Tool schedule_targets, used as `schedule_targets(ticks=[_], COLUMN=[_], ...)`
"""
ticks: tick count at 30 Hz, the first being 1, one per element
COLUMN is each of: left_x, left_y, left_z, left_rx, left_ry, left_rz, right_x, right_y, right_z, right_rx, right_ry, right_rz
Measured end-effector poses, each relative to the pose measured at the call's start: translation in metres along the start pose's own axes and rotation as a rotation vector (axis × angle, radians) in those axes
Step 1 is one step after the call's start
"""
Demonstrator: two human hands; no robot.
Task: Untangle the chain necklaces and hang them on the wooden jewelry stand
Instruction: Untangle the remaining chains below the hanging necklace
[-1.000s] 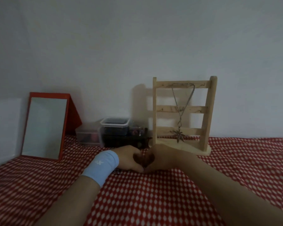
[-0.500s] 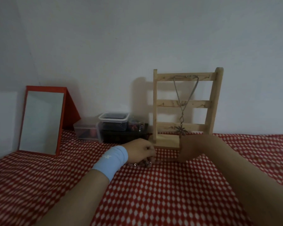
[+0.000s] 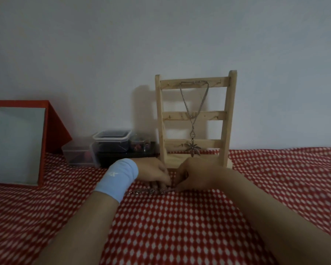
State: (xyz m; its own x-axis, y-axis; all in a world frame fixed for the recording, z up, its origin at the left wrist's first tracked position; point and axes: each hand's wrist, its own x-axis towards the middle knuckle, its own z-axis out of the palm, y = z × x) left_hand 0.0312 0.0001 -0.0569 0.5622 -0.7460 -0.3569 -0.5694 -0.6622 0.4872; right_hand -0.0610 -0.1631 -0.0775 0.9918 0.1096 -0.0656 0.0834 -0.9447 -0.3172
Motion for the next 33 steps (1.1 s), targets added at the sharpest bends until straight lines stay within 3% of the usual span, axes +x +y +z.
schedule_targets(ticks=[6,9,14,22,27,30,33], left_x=[-0.001,0.006,0.013,0.011,0.014,0.017,0.018], left_y=[-0.006,-0.004,-0.005,-0.01,-0.012,-0.009,-0.011], left_z=[0.002,0.008,0.012,0.011,0.007,0.01,0.008], left_rx=[0.161,0.167,0.056,-0.274,-0.204,-0.449,-0.492], left_ry=[-0.022,0.052,0.108,0.147,0.224,0.205,0.259], left_rz=[0.063,0.114,0.17,0.178,0.181,0.214,0.26], right_x=[0.0,-0.002,0.001,-0.002,-0.001,-0.002,-0.004], right_y=[0.015,0.011,0.001,0.014,0.018,0.016,0.013], right_z=[-0.013,-0.016,-0.013,-0.011,-0.01,-0.01,-0.011], right_rx=[-0.238,-0.253,-0.079,0.051,0.289,0.498,0.713], right_ry=[-0.097,-0.12,-0.091,-0.053,0.109,0.246,0.348], right_rz=[0.229,0.225,0.062,0.051,0.01,0.025,0.051])
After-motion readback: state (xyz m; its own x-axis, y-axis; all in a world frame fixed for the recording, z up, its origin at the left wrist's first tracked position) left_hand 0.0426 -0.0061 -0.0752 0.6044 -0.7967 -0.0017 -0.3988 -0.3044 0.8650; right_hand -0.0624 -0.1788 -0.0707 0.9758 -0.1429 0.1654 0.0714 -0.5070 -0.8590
